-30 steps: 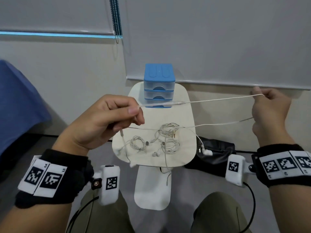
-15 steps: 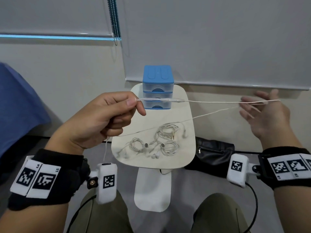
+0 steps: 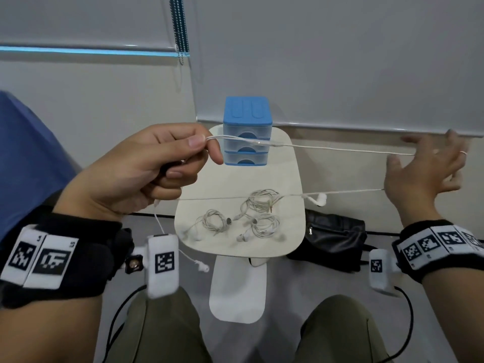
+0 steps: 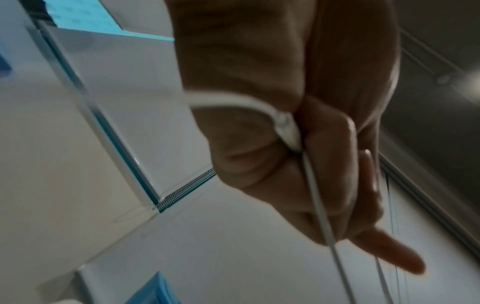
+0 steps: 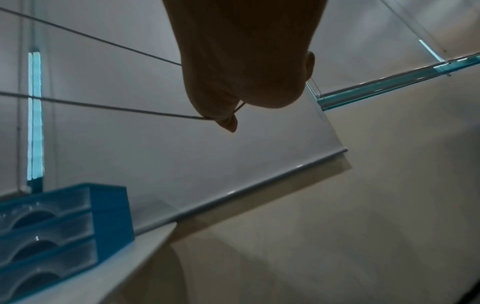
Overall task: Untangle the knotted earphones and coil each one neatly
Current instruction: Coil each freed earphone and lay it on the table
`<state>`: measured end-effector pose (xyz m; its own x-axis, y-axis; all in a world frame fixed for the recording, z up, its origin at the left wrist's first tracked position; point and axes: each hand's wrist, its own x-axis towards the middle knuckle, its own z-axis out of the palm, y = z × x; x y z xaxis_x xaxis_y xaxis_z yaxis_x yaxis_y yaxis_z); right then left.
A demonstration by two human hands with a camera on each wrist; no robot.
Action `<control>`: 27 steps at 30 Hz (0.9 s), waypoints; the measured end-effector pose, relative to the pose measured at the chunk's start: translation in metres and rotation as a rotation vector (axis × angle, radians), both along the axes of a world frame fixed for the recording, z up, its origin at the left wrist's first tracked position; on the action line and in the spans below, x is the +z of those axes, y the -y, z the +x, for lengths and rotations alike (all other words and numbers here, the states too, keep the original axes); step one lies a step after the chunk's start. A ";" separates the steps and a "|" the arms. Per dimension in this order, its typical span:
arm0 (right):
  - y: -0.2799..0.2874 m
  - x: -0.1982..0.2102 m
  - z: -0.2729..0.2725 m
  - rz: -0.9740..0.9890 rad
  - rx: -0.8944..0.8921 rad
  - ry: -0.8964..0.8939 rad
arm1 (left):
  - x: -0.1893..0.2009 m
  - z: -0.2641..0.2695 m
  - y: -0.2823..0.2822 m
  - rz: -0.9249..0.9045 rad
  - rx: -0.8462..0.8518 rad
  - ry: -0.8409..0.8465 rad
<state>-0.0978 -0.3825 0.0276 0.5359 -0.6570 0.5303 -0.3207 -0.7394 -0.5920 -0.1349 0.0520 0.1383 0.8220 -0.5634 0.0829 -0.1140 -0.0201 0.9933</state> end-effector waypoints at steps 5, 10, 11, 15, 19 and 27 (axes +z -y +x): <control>0.007 -0.024 -0.011 -0.158 -0.016 -0.132 | -0.001 0.009 -0.008 0.243 -0.009 -0.004; 0.012 -0.036 -0.022 -0.253 -0.018 -0.180 | 0.001 0.007 -0.018 0.328 -0.052 -0.057; 0.014 -0.038 -0.024 -0.233 -0.027 -0.184 | 0.002 0.007 -0.020 0.295 -0.054 -0.072; 0.019 -0.047 -0.027 -0.089 -0.048 -0.160 | 0.002 0.002 -0.016 0.206 -0.097 -0.094; 0.010 -0.048 -0.018 0.071 0.074 -0.283 | -0.001 0.001 -0.004 0.140 -0.067 -0.086; -0.030 -0.029 0.002 0.043 0.541 -1.085 | -0.007 0.012 0.011 0.054 0.017 -0.092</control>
<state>-0.0956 -0.3524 -0.0016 0.8985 -0.2172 -0.3815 -0.3211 -0.9177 -0.2339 -0.1225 0.0410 0.1311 0.8345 -0.5506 -0.0232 -0.0219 -0.0752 0.9969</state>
